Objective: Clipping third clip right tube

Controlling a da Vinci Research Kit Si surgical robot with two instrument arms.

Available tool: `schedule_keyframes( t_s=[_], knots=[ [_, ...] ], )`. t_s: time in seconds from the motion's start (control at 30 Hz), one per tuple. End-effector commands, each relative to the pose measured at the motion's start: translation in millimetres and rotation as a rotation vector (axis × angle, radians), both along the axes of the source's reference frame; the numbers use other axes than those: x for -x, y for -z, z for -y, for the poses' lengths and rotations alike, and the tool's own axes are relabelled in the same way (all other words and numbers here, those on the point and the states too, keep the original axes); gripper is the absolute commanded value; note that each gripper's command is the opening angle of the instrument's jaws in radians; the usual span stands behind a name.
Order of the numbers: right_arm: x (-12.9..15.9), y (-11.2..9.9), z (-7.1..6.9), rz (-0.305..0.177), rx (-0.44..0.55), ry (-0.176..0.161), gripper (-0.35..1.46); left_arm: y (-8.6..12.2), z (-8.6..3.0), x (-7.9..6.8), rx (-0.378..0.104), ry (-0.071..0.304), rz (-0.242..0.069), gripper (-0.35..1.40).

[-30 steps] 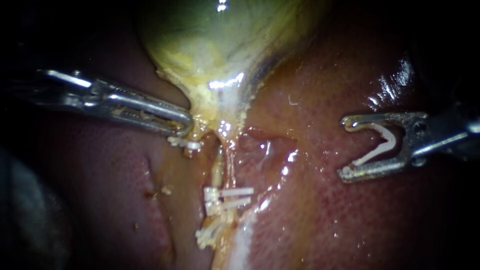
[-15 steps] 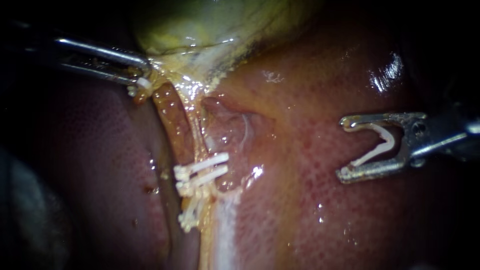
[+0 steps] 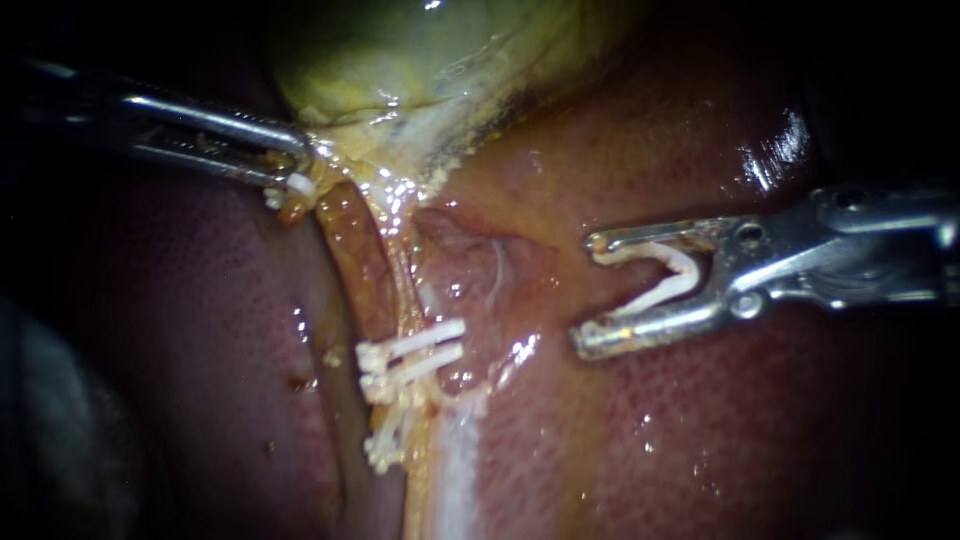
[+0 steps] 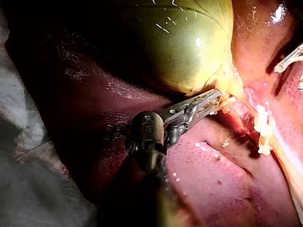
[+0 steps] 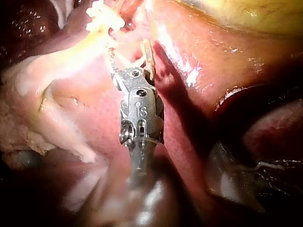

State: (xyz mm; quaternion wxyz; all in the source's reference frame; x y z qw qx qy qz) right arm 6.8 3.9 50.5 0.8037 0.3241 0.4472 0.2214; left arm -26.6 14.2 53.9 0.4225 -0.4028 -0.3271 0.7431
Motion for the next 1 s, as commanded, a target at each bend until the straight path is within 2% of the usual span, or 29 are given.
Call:
schedule_keyframes(
  t_s=[0.03, 0.23, 0.37, 0.57, 0.73, 0.87, 1.0],
  knots=[
    [-0.5, -0.1, 0.0, -0.014, -0.017, -0.005, 0.49, 0.0, 0.0, 0.0, 0.0, 0.0, 0.0, -0.35],
    [-3.9, -1.0, -0.2, -0.061, -0.103, -0.062, 0.47, 0.0, 0.1, 0.0, -0.001, -0.002, 0.001, -0.35],
    [-6.2, -2.2, 0.1, -0.05, -0.128, -0.084, 0.48, 0.0, 0.1, 0.0, -0.001, -0.002, 0.001, -0.35],
    [-8.2, -4.6, 0.7, -0.035, -0.139, -0.099, 0.48, 0.0, 0.1, 0.1, -0.002, -0.003, 0.002, -0.35],
    [-9.9, -6.4, 0.5, -0.034, -0.149, -0.118, 0.49, 0.0, 0.2, 0.1, -0.001, -0.003, 0.002, -0.35],
    [-11.4, -7.1, 0.1, -0.078, -0.194, -0.161, 0.49, -0.1, 0.2, 0.1, -0.001, -0.003, 0.002, -0.35],
    [-12.4, -7.2, 0.0, -0.161, -0.277, -0.219, 0.48, -0.1, 0.2, 0.1, -0.001, -0.003, 0.002, -0.35]
  ],
)
